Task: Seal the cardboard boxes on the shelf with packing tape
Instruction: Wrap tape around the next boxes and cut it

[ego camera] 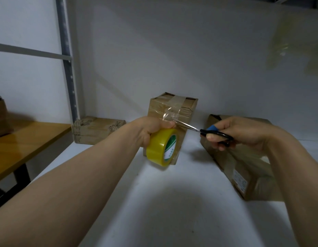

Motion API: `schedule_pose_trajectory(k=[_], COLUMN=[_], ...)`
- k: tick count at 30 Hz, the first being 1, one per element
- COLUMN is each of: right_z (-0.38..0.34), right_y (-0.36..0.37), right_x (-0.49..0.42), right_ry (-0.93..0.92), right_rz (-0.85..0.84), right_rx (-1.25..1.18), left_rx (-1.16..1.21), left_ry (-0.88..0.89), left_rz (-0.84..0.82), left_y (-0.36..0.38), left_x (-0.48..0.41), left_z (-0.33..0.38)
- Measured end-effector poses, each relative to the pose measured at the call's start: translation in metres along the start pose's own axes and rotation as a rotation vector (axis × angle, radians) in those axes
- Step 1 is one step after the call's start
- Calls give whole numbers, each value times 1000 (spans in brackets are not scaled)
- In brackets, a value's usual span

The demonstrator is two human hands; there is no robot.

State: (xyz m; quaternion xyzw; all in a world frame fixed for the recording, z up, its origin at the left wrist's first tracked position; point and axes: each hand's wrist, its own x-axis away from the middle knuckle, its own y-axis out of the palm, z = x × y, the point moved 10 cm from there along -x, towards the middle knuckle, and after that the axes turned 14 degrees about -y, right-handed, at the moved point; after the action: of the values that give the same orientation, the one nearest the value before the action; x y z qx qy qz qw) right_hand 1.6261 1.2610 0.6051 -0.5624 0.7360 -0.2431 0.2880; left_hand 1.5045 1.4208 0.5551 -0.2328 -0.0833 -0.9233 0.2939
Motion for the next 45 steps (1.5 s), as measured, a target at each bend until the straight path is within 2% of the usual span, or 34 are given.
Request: schedule_pose_trajectory(k=[5,11,19,35,41,45], right_z=[-1,-10,-14,0,-10,-8], right_y=[2,-1,8,13,16,15], right_x=[-10,-2,-21,-30,-32,-31], right_ry=[-12,-54,1,-49,-86,-72], right_rz=[-2,-92,-30,51,109,78], right_rx=[8,-22,11,-67,-113,-108], left_rx=[7,3,33,-84,-37,-41], left_ry=[-3,-27,2,-19,43,39], left_rz=[-15,-65,-68,44,33,16], left_y=[-1,-4,-5,-13,-8,-8], left_x=[-2,-4,-3,3,-8,-7], left_z=[2,-2,1,12,16,13])
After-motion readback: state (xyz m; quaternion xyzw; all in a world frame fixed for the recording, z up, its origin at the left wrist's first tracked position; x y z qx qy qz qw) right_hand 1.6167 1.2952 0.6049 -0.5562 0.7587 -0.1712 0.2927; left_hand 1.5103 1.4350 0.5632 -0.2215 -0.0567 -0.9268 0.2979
